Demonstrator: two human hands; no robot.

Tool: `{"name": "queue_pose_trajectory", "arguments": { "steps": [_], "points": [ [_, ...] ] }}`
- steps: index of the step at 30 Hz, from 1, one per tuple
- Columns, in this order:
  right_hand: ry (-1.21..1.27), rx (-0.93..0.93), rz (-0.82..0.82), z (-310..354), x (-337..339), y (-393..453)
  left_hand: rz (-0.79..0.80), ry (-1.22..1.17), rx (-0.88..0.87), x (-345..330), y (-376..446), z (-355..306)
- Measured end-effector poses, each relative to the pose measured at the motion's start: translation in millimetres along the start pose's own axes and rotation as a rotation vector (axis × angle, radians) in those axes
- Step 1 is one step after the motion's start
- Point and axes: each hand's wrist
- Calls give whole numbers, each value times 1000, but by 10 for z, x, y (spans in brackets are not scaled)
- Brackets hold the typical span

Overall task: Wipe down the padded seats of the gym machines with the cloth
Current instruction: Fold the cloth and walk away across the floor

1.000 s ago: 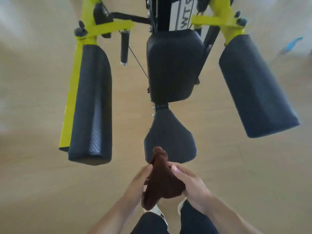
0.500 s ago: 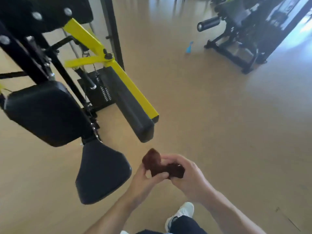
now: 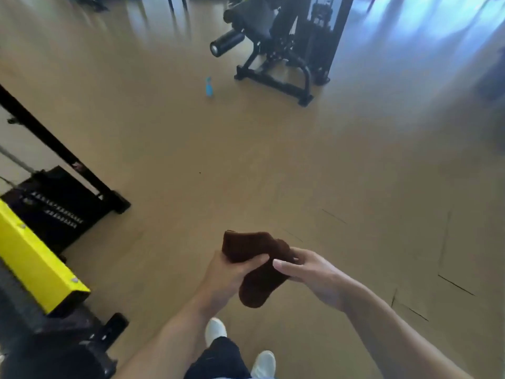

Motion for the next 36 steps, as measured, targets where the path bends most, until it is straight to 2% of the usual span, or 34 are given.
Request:
{"name": "queue_pose_trajectory", "arguments": {
  "steps": [4,7,14,18,22,24,27,30,32,34,36],
  "points": [
    [105,85,-355,18,389,365,10,23,16,-186,658,-90],
    [141,65,-466,186,755,705,46,76,-25,-298,1263,-182],
    [140,-4,-386,690,1808,1738,92,93,-51,-599,2882,-554],
    [135,-1,-452,1027,2426,2263,191,81,-29,-841,3792,-959],
    [129,13,-463,1342,3133,2701,391,231,58,-975,4736,-1384],
    [146,45,-440,1494,3523,2944,432,365,74,-1123,5234,-1551],
    [136,84,-348,1706,4160,3348,345,423,-49,-1515,5937,-1760],
    [6,118,-257,1877,4827,3762,278,456,-115,-2024,6562,-1939],
    [-142,169,-296,1985,5290,4039,257,414,-88,-2348,6971,-2016],
    [-285,224,-398,2112,5744,4296,252,277,0,-2665,7330,-2098],
    [-281,242,-444,2276,6184,4533,222,172,47,-2944,7676,-2188]
  ]
}}
Point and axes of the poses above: each hand's wrist, its own y-axis towards the middle knuckle, its own x-axis out of the back of the hand, z = x × y, and after that the axes turned 10 degrees about -y, right-handed
